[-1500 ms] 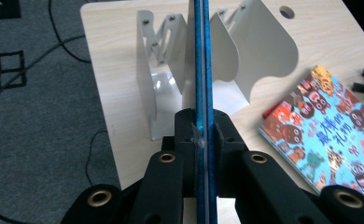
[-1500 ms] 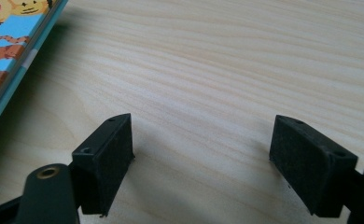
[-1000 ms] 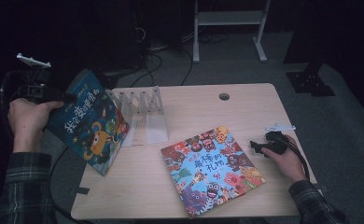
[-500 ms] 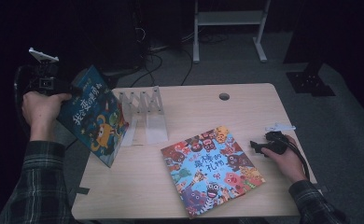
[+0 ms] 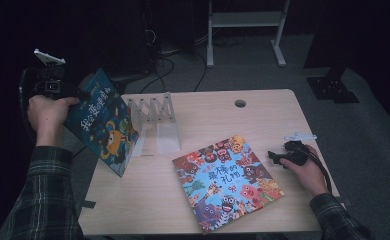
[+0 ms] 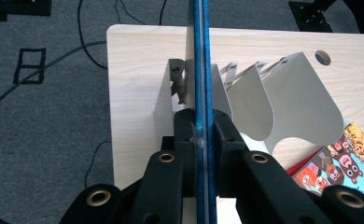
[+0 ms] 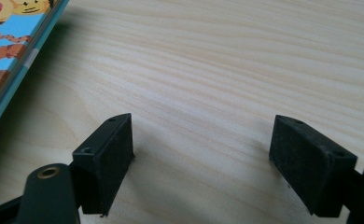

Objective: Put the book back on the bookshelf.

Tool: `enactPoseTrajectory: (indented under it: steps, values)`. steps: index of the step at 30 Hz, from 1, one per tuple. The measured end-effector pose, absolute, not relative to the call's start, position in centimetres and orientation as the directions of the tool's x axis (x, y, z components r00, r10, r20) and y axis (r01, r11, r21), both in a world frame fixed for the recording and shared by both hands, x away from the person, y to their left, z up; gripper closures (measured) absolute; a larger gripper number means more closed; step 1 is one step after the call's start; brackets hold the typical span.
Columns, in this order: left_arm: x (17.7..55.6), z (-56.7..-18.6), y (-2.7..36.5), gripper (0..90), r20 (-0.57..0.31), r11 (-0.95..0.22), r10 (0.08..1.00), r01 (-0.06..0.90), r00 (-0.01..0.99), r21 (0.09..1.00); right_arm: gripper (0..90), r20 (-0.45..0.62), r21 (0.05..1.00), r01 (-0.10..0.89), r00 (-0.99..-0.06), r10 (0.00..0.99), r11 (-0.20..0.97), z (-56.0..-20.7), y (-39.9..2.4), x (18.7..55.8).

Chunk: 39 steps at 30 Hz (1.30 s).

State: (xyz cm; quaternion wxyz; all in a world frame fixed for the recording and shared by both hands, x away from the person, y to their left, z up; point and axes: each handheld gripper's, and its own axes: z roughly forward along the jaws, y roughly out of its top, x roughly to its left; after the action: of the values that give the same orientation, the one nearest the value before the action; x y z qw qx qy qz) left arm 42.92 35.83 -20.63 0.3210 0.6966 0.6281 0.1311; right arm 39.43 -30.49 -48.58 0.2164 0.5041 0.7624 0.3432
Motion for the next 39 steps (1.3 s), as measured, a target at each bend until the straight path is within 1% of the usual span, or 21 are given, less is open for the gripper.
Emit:
enactPoseTrajectory:
  steps: [4, 6, 14, 24, 30, 39]
  values:
    - [42.8, -20.6, 36.0, 80.6, -0.217, 0.004, 0.962, 0.781, 0.168, 0.624, 20.3, 0.016, 0.742, 0.620, -0.398, 0.917, 0.256, -48.6, -30.5, 39.4]
    - [42.8, -20.6, 36.1, 78.6, -0.196, -0.012, 0.965, 0.780, 0.172, 0.625, 20.3, 0.016, 0.742, 0.620, -0.398, 0.917, 0.256, -48.6, -30.5, 39.4]
    - [42.7, -20.4, 36.1, 75.1, -0.190, -0.015, 0.966, 0.773, 0.175, 0.635, 20.3, 0.015, 0.742, 0.619, -0.399, 0.917, 0.257, -48.6, -30.5, 39.4]
    - [42.6, -19.4, 36.0, 73.9, -0.150, -0.027, 0.974, 0.749, 0.168, 0.662, 20.3, 0.016, 0.742, 0.619, -0.399, 0.917, 0.256, -48.6, -30.5, 39.4]
    - [42.6, -19.0, 35.7, 73.5, -0.109, -0.053, 0.980, 0.747, 0.167, 0.663, 20.3, 0.015, 0.742, 0.619, -0.400, 0.916, 0.258, -48.6, -30.5, 39.4]
    - [42.4, -18.3, 35.6, 72.1, -0.100, -0.056, 0.980, 0.727, 0.169, 0.684, 20.3, 0.015, 0.743, 0.618, -0.400, 0.916, 0.258, -48.6, -30.5, 39.4]
